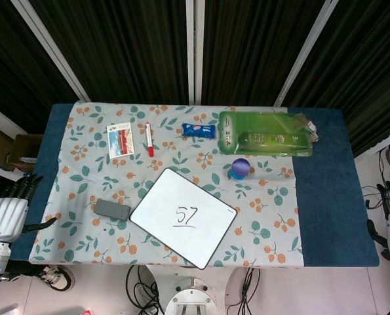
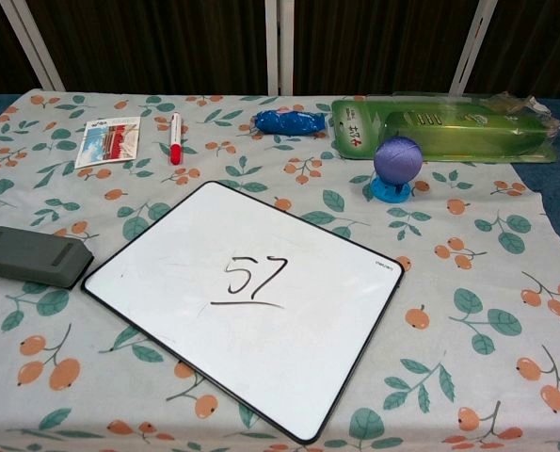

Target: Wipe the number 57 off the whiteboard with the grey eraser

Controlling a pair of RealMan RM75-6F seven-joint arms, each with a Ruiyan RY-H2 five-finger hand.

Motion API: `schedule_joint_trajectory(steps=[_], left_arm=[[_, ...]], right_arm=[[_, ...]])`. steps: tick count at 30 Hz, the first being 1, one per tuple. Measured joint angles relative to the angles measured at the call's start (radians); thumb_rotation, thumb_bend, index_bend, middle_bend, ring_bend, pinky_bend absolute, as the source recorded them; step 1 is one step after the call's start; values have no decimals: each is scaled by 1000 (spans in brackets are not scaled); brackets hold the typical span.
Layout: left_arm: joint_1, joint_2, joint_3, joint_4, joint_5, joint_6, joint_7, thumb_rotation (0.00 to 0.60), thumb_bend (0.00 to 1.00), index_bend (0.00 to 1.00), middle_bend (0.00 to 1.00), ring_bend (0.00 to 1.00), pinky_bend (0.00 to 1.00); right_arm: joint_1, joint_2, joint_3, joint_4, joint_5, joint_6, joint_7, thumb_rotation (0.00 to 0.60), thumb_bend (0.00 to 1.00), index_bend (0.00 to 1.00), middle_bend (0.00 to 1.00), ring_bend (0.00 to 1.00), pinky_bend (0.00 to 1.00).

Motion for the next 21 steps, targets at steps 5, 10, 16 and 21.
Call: schedule_joint_trajectory(steps=[5, 10, 16, 21], left_arm=[[1, 0, 0, 3, 25, 20, -13, 402, 0, 101, 99, 103, 218], [-6, -1, 11, -1, 59, 18, -16, 448, 13, 102, 99, 103, 219], [-40, -10, 47, -12, 127, -35, 14, 600, 20, 101, 118, 104, 220], [-96, -37, 63, -23, 168, -116, 52, 600, 78, 102, 120, 104, 220]], right_arm=[[-2, 3, 0, -8, -5, 7, -2, 600, 272, 0, 0, 0, 0], [-6, 7, 1, -15, -8, 15, 1, 600, 272, 0, 0, 0, 0], [-6, 12, 6, -23, -1, 15, 0, 600, 273, 0, 0, 0, 0], [-5, 13, 7, -33, -14, 24, -6, 600, 272, 0, 0, 0, 0]])
